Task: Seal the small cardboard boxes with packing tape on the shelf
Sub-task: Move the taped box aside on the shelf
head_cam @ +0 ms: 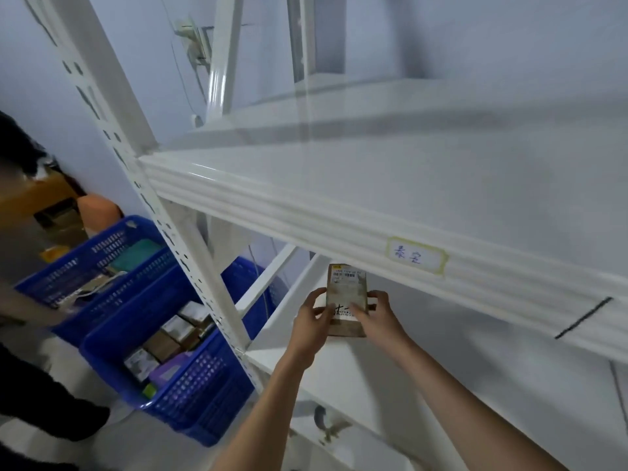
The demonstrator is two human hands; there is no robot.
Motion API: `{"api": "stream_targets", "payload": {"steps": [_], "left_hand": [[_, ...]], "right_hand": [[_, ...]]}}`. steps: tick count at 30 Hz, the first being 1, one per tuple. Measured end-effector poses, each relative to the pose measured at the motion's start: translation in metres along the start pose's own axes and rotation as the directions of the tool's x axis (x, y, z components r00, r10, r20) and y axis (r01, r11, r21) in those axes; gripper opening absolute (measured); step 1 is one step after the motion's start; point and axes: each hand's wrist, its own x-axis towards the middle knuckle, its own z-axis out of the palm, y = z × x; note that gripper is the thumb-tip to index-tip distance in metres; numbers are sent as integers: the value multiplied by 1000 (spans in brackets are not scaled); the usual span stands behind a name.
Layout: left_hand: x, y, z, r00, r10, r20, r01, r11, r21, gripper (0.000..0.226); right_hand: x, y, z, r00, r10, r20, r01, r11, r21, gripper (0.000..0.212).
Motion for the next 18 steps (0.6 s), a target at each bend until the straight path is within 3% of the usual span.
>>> {"api": "stream_targets", "payload": {"steps": [5,11,18], "left_hand": [[43,-18,-15,997,58,41,-63,992,108,26],[80,-36,-34,987,146,63,-157,953,258,18],[105,-44,-43,905,347,246,-424,778,463,27]], "right_hand": [[10,7,26,980,-199,10,193,935,-299,92],[38,5,58,969,-201,-140,111,870,-480,47],[66,-5,79,976,-149,-161,32,824,-566,36]]}}
